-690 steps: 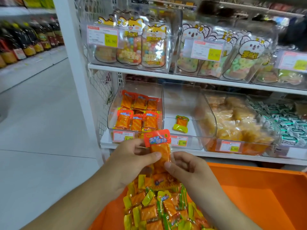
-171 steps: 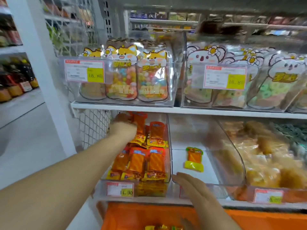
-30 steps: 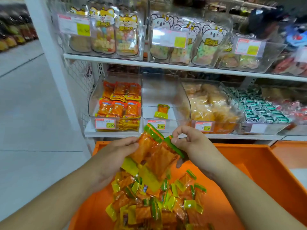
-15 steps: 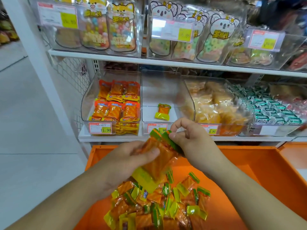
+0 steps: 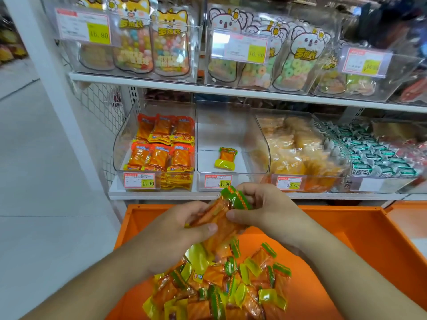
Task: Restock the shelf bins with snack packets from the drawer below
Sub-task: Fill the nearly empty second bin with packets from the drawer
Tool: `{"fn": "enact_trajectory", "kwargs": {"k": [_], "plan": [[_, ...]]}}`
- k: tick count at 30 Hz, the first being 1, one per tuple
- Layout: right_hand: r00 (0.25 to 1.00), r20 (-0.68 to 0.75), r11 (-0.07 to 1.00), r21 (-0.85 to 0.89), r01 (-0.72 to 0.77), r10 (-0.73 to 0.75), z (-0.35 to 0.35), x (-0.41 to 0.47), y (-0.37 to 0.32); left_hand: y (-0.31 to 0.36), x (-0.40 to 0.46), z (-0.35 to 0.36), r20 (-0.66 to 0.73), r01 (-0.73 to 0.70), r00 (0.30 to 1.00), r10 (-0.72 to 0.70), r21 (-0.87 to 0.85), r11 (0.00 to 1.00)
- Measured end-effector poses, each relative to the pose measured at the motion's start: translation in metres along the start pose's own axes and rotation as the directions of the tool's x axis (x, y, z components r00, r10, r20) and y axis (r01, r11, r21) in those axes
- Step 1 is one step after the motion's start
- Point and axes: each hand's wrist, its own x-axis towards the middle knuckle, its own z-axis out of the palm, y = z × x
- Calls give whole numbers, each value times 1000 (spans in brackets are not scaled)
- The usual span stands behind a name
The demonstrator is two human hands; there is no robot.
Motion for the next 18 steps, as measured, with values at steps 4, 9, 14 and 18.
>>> {"fn": "enact_trajectory", "kwargs": {"k": [4, 9, 14, 18], "plan": [[996, -81, 998, -58, 37, -42, 1, -3, -3, -4, 2, -3, -216, 130, 970, -111, 78, 988], [877, -325, 879, -438, 191, -353, 7, -14, -8, -6, 2, -6, -177, 302, 915, -363, -297, 906], [809, 48, 575, -678, 457, -586, 33, -25, -6, 5, -3, -5, 16, 183, 973, -230, -662, 727], [827, 234, 534, -667, 519, -512, 34, -28, -7, -1, 0, -11, -226, 14, 961, -159, -536, 844]]}}
